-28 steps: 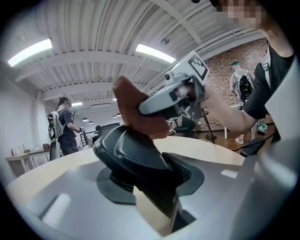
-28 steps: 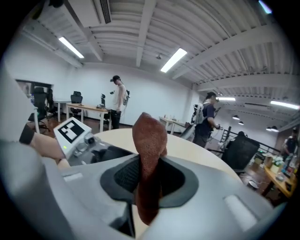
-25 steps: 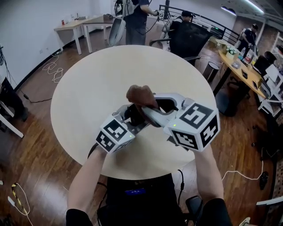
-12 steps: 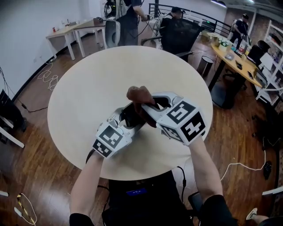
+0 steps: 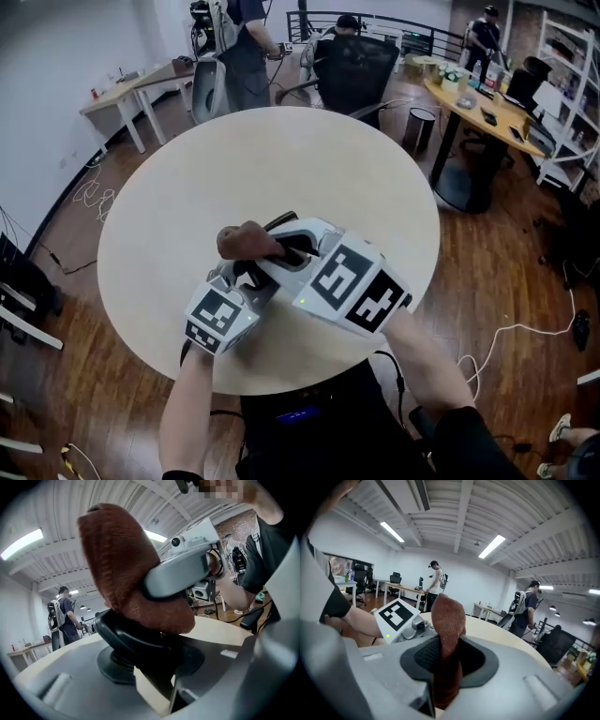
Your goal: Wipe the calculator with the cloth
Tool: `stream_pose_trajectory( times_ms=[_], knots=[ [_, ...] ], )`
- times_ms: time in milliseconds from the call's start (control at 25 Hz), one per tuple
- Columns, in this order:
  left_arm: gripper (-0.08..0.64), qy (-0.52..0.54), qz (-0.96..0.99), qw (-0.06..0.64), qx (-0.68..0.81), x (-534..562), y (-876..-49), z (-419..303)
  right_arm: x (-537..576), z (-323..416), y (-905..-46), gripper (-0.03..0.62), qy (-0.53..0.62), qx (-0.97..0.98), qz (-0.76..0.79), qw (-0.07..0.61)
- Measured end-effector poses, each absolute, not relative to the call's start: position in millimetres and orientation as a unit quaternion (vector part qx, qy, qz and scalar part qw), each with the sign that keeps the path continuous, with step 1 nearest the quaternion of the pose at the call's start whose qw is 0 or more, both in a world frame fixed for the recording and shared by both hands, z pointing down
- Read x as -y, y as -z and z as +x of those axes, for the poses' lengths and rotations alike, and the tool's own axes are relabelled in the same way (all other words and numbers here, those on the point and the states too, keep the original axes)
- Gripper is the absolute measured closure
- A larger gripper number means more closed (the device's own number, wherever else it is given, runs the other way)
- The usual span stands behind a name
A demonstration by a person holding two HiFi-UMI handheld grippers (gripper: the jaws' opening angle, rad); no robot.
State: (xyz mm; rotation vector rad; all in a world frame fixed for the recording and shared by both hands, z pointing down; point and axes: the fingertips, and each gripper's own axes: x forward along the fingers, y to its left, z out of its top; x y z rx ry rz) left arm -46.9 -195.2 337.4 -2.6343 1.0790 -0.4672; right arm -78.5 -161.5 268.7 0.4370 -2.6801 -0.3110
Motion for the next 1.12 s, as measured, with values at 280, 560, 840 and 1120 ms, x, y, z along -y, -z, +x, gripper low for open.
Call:
stream_pose_trajectory(
  times_ms=[280, 560, 840, 1120],
  knots=[
    [0.405, 0.139, -0.905, 0.102, -0.389, 200.2, -339.7, -61.6, 283.1, 1.6, -315.5, 0.502, 0.020, 0.919, 0.313, 0.238],
    [0.405, 0.154, -0.902, 0.108, -0.390, 208.4, -336.6, -61.8, 234.6, -20.0, -286.8, 0.503, -0.001, 0.960, 0.225, 0.167],
    [0.405, 0.161, -0.899, 0.099, -0.395, 204.8, -346.4, -58.6, 153.4, -90.9, -274.8, 0.503, 0.060, 0.975, 0.107, 0.184],
    [0.405, 0.169, -0.893, 0.121, -0.398, 196.7, -355.1, -72.3, 167.2, -106.6, -298.4, 0.502, 0.077, 0.964, 0.141, 0.212]
  ],
)
